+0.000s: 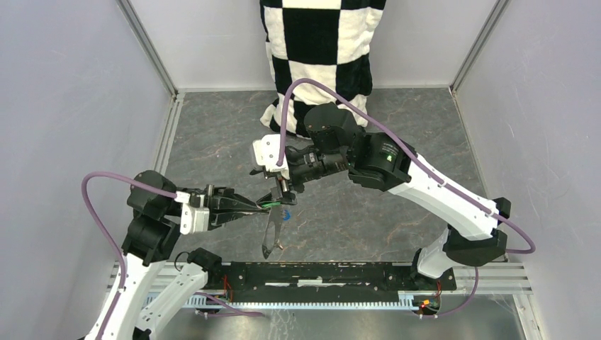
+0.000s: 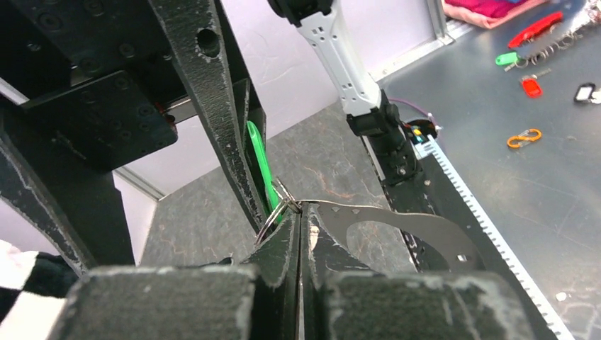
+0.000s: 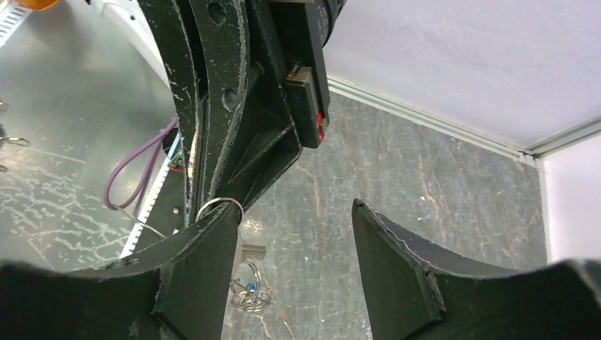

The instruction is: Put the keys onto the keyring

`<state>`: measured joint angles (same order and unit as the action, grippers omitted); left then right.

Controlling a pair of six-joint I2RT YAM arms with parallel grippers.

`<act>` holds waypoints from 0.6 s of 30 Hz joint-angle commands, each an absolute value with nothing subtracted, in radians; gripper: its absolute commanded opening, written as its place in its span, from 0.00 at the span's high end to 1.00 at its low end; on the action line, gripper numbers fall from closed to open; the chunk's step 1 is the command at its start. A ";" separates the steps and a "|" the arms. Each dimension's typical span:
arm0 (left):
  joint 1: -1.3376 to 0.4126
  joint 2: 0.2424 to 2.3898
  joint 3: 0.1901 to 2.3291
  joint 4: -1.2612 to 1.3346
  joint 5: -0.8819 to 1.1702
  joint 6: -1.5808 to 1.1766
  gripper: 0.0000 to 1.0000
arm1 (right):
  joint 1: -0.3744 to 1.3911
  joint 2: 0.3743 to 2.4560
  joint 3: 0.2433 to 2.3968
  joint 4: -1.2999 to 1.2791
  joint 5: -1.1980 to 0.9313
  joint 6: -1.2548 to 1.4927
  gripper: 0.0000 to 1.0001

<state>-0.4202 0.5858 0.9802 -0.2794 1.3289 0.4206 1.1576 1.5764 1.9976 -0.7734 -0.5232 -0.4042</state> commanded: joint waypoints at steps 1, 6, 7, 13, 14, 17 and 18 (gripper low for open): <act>-0.429 0.555 0.941 0.114 1.282 0.139 0.98 | 1.151 1.607 2.009 -0.711 -0.385 -0.424 0.34; -0.437 0.535 0.919 0.198 1.230 0.063 0.98 | 1.145 1.642 2.066 -0.743 -0.440 -0.455 0.32; -0.439 0.535 0.918 0.218 1.215 0.048 0.98 | 1.144 1.650 2.083 -0.751 -0.439 -0.457 0.32; -0.453 0.515 0.869 0.359 1.139 -0.041 0.98 | 1.108 1.628 2.032 -0.681 -0.506 -0.433 0.31; -0.460 0.509 0.860 0.379 1.125 -0.045 0.98 | 1.096 1.629 2.026 -0.668 -0.525 -0.425 0.32; -0.469 0.496 0.841 0.441 1.100 -0.050 0.98 | 1.069 1.628 2.004 -0.609 -0.597 -0.400 0.31; -0.473 0.494 0.834 0.463 1.102 -0.051 0.98 | 1.062 1.635 2.012 -0.597 -0.623 -0.395 0.31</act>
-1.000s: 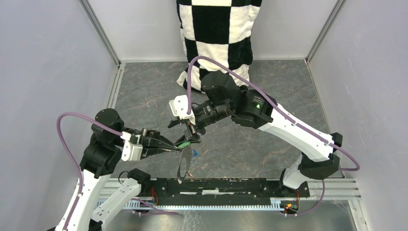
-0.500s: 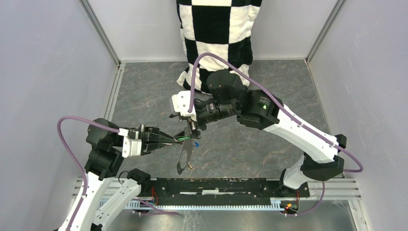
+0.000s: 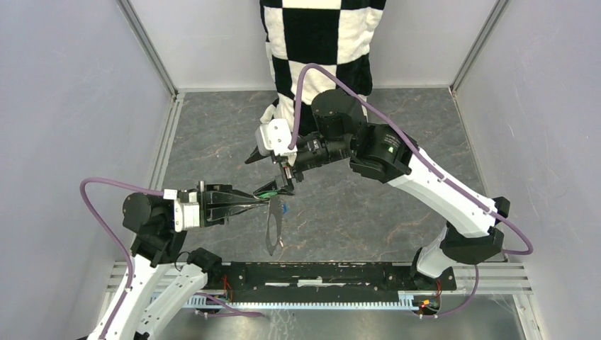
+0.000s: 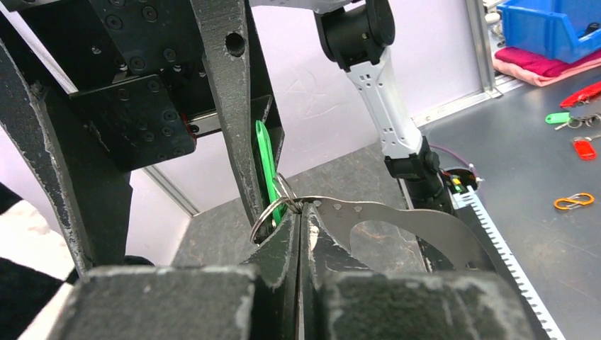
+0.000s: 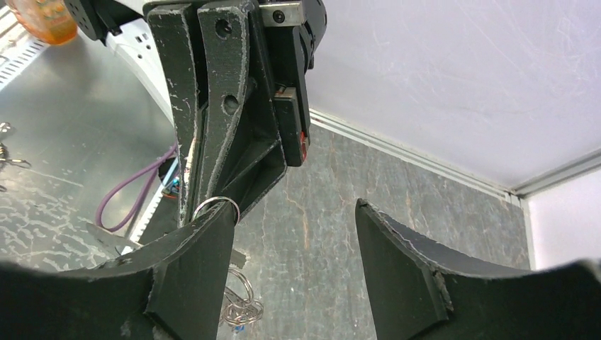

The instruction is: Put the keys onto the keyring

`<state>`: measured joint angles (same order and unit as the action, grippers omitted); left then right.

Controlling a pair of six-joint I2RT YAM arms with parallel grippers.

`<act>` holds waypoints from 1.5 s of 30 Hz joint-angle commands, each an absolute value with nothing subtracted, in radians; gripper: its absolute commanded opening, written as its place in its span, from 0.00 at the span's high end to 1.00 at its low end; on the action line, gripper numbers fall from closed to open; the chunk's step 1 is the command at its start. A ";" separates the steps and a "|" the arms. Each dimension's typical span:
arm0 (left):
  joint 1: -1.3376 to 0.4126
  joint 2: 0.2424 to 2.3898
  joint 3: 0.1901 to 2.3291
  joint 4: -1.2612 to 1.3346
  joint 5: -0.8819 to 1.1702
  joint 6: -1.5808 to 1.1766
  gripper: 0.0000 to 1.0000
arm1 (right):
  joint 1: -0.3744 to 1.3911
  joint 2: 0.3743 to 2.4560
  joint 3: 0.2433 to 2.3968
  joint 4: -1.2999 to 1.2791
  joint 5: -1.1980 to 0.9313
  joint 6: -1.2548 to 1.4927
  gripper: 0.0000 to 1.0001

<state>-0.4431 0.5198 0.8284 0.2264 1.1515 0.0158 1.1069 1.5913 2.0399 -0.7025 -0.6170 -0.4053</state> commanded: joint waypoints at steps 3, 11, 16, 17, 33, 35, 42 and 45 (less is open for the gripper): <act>-0.486 0.487 0.823 0.503 1.104 -0.041 0.98 | 1.052 1.673 2.066 -0.602 -0.688 -0.384 0.31; -0.515 0.470 0.810 0.539 1.159 0.050 0.98 | 1.050 1.712 2.057 -0.574 -0.770 -0.322 0.30; -0.520 0.448 0.794 0.538 1.180 0.099 0.98 | 1.042 1.702 2.016 -0.537 -0.778 -0.272 0.33; -0.520 0.447 0.794 0.538 1.182 0.104 0.98 | 1.040 1.706 2.023 -0.543 -0.779 -0.266 0.33; -0.525 0.406 0.839 0.135 1.024 0.316 0.98 | 0.986 1.543 1.734 -0.362 -0.619 -0.231 0.22; -0.525 0.413 0.857 0.074 0.982 0.313 0.98 | 0.970 1.525 1.682 -0.350 -0.543 -0.235 0.20; -0.525 0.493 0.929 -0.101 0.686 0.281 0.96 | 0.889 1.429 1.368 -0.233 -0.430 -0.244 0.13; -0.525 0.535 0.944 -0.170 0.522 0.300 0.85 | 0.874 1.433 1.270 -0.190 -0.387 -0.246 0.11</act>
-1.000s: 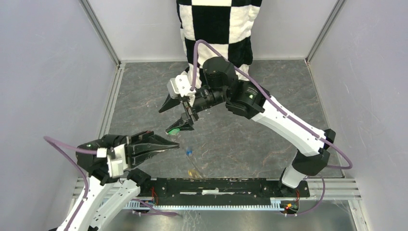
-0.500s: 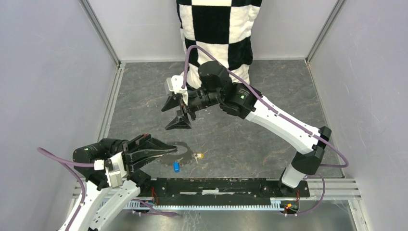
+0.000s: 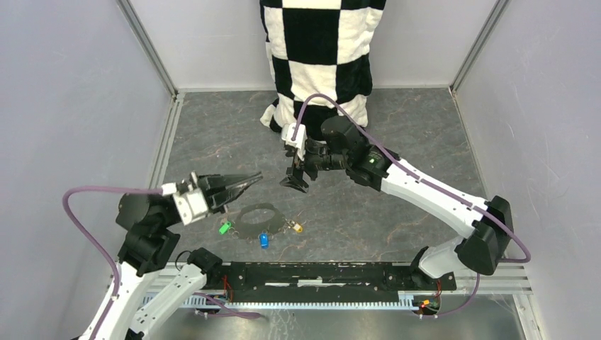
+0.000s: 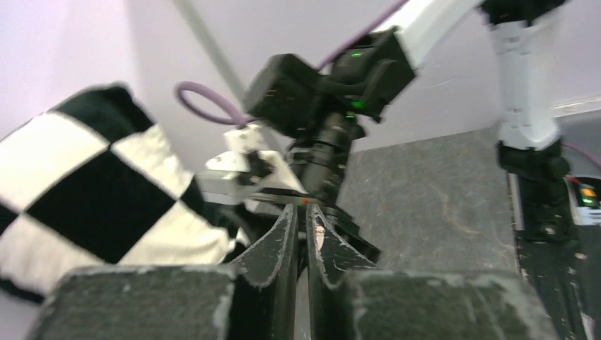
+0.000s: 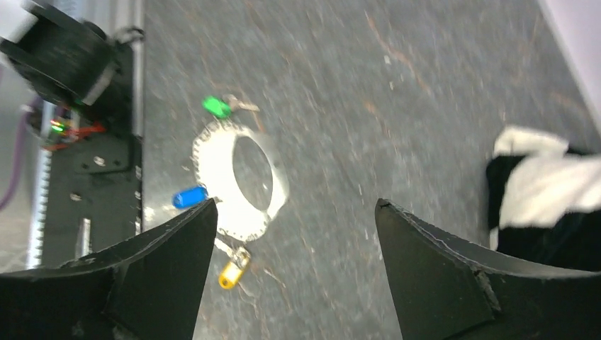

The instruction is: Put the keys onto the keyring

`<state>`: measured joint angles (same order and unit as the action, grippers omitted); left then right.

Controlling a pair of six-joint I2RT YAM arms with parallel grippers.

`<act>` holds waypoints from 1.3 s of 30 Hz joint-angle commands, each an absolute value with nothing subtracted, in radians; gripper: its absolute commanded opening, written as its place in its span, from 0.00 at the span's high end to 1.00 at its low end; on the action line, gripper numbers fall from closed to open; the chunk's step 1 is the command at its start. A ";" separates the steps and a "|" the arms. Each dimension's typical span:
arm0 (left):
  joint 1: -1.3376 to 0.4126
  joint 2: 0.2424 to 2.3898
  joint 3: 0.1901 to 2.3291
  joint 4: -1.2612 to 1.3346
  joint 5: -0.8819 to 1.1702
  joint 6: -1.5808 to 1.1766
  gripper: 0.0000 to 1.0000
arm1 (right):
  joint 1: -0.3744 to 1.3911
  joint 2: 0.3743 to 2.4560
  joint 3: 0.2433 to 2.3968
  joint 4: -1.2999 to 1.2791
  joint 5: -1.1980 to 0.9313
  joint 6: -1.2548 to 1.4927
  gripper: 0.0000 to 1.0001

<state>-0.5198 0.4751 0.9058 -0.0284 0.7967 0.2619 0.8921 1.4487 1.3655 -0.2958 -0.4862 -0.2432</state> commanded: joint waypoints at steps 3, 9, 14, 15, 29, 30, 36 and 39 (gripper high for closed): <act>-0.523 0.593 0.956 -0.227 0.328 0.363 0.71 | 0.875 1.473 1.176 -0.072 -0.412 -0.218 0.02; -0.520 0.647 0.953 -0.055 -0.148 0.317 0.22 | 0.982 1.716 1.263 0.087 -0.470 -0.218 0.02; -0.520 0.648 1.012 -0.031 -0.290 0.308 0.21 | 1.077 1.952 1.425 0.121 -0.478 -0.280 0.04; -0.520 0.647 1.035 -0.054 -0.314 0.309 0.20 | 1.088 1.983 1.439 0.140 -0.497 -0.290 0.05; -0.520 0.597 1.154 -0.211 -0.298 0.289 0.07 | 1.156 2.435 2.010 -0.078 -0.531 -0.476 0.04; -0.521 0.596 1.158 -0.211 -0.298 0.285 0.07 | 1.157 2.443 2.012 -0.089 -0.538 -0.485 0.04; -0.522 0.588 1.168 -0.213 -0.274 0.250 0.08 | 1.156 2.478 2.051 -0.191 -0.582 -0.551 0.05; -0.522 0.587 1.173 -0.214 -0.262 0.236 0.09 | 1.155 2.480 2.053 -0.234 -0.579 -0.574 0.06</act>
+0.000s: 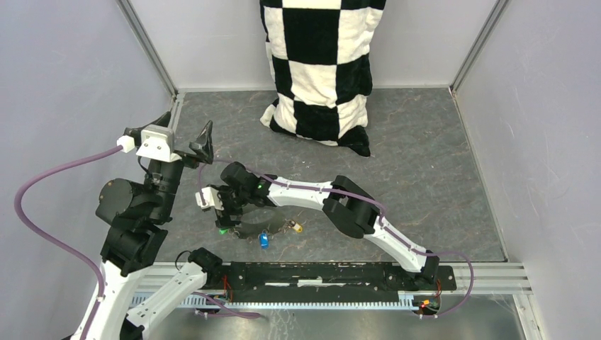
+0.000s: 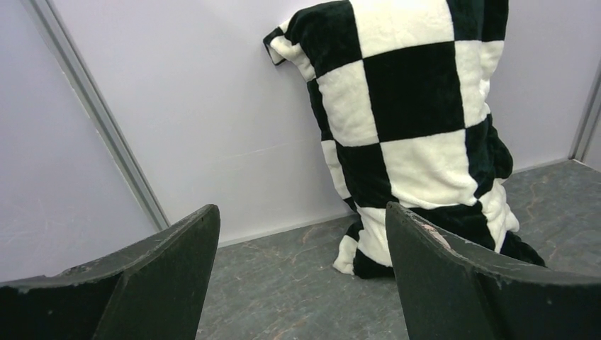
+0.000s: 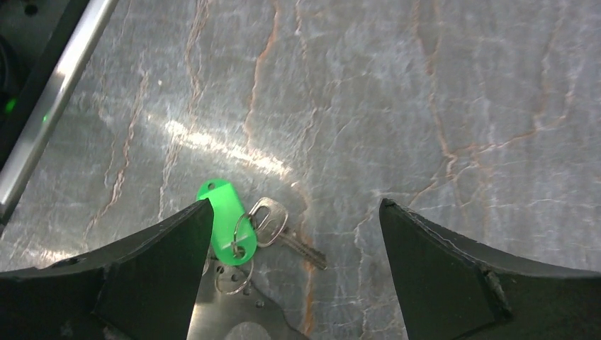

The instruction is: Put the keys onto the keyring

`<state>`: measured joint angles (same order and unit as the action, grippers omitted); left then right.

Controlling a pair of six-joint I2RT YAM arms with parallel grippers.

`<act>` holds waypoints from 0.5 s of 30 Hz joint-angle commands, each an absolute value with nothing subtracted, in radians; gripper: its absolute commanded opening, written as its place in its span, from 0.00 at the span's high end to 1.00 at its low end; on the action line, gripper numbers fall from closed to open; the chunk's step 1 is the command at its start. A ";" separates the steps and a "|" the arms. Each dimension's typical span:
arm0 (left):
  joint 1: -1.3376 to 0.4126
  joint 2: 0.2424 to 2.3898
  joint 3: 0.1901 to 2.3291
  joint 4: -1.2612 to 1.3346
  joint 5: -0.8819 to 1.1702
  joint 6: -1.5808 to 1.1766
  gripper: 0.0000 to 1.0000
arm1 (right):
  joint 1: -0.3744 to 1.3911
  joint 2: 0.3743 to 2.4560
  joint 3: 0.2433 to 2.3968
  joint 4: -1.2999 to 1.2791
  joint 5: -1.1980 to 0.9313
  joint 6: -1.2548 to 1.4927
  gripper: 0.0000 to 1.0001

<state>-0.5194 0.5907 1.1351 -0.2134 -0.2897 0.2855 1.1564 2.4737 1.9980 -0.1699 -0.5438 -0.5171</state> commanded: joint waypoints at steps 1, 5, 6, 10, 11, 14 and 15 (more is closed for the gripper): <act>-0.522 0.586 1.175 -0.213 -0.260 0.231 0.09 | 1.155 2.480 2.051 -0.238 -0.581 -0.575 0.06; -0.522 0.588 1.170 -0.210 -0.258 0.229 0.10 | 1.155 2.487 2.041 -0.235 -0.601 -0.565 0.09; -0.522 0.587 1.169 -0.209 -0.258 0.230 0.11 | 1.155 2.491 2.040 -0.232 -0.603 -0.559 0.09; -0.522 0.589 1.169 -0.209 -0.247 0.237 0.14 | 1.154 2.503 2.040 -0.235 -0.609 -0.546 0.12; -0.522 0.589 1.168 -0.207 -0.246 0.238 0.15 | 1.155 2.504 2.040 -0.235 -0.611 -0.543 0.13; -0.522 0.589 1.163 -0.204 -0.244 0.240 0.17 | 1.155 2.510 2.039 -0.238 -0.608 -0.531 0.17; -0.522 0.589 1.162 -0.203 -0.245 0.242 0.17 | 1.155 2.512 2.041 -0.241 -0.605 -0.527 0.19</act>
<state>-0.5194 0.5903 1.1419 -0.2157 -0.2588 0.2604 1.1561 2.4897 2.0014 -0.2436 -0.5869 -0.5430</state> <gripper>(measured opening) 0.842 0.836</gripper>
